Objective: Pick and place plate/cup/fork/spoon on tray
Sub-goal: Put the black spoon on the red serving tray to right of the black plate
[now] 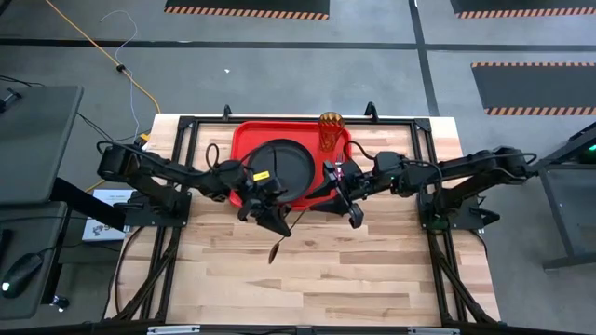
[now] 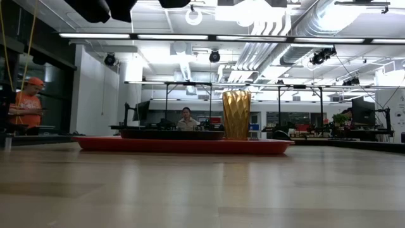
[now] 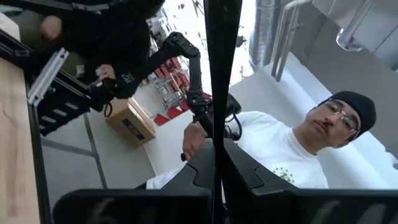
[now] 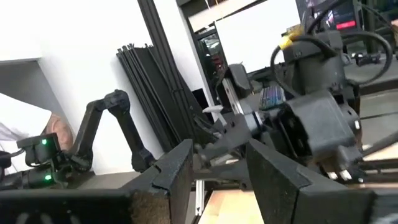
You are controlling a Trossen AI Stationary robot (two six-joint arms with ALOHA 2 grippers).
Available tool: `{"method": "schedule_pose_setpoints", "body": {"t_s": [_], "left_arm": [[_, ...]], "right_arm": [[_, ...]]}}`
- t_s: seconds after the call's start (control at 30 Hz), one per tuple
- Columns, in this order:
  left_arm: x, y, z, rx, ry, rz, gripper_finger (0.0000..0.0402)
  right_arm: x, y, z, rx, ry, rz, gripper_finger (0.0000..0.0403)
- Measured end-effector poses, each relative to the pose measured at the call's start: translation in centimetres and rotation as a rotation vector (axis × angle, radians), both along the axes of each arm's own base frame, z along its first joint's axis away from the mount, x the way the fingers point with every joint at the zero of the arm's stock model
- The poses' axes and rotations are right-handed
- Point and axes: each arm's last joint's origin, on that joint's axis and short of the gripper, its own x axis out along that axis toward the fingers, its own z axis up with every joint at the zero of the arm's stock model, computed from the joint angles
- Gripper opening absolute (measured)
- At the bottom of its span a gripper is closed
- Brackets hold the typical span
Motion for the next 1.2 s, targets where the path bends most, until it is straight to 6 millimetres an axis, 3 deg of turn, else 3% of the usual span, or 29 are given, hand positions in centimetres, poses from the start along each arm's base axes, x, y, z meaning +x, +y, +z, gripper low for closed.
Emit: {"method": "schedule_pose_setpoints", "body": {"t_s": [0.77,1.2], "left_arm": [[0.7,2.0,-0.6,0.035,-0.025,0.141,0.0001],[0.8,2.0,-0.9,0.03,-0.014,0.15,0.0001]], "right_arm": [[0.0,0.2,-0.1,-0.007,0.023,0.041,0.0138],[0.0,0.2,-0.3,0.0,0.047,0.043,0.0032]]}}
